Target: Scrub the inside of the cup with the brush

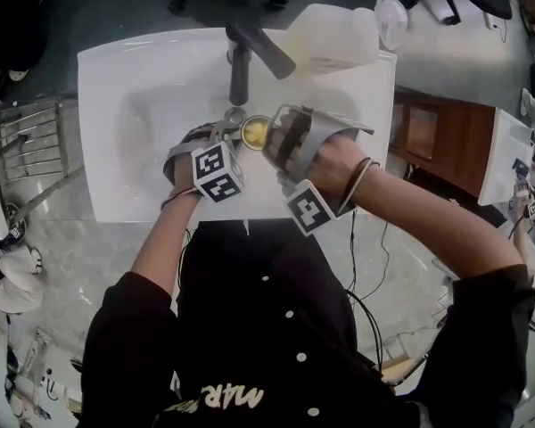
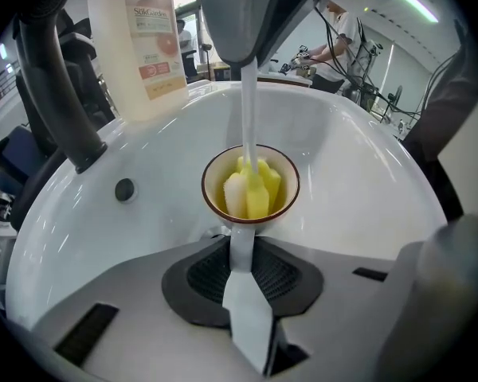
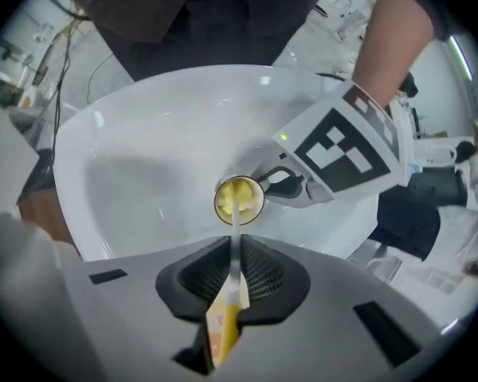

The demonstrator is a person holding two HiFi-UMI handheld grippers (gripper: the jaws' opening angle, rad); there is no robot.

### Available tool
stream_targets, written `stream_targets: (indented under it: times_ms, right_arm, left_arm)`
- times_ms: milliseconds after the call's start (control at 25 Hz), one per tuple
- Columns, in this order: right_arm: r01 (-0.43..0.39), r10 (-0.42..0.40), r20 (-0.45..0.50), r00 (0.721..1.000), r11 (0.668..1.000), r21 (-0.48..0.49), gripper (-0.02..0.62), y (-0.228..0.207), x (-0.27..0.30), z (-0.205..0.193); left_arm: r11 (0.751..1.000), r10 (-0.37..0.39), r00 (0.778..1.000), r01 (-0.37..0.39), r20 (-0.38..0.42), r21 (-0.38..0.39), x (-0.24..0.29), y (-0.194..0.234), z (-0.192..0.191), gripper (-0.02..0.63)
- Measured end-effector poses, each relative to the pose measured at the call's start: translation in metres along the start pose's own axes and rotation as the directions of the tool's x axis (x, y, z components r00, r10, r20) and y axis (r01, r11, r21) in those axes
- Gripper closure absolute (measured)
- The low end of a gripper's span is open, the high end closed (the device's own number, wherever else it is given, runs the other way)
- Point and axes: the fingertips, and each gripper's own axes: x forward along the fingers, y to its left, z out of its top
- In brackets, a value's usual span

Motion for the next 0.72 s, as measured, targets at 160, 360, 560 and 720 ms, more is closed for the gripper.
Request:
stream_targets:
  times_ms: [160,360,560,720]
  right_arm:
    - [-0.163,0.115,0.132,0.984,0.877,0.452,0.546,0.005,0.005,-0.010]
    - [-0.466,0.144,0.443,0.885,0.231,0.854,0.545,0.029,0.010,-0.016]
    - [-0.597,0.026,0.626,0.780,-0.273,0.755,0.538,0.039,0.006,-0.010]
    - [-0.612,-0.235,0.689,0.686,-0.698,0.372,0.532,0.042,0.010,-0.014]
  left_arm:
    - [1.000,0.014,1.000,-0.014,0.003,-0.002,-0.001,0.001,0.001,0.518]
    - [0.999,0.039,0.999,-0.039,0.003,0.037,-0.001,0.001,0.004,0.518]
    - [0.998,0.043,0.999,-0.042,-0.007,0.057,-0.002,0.001,0.006,0.518]
    - [0.997,0.045,0.999,-0.044,-0.010,0.057,-0.001,0.002,0.005,0.518]
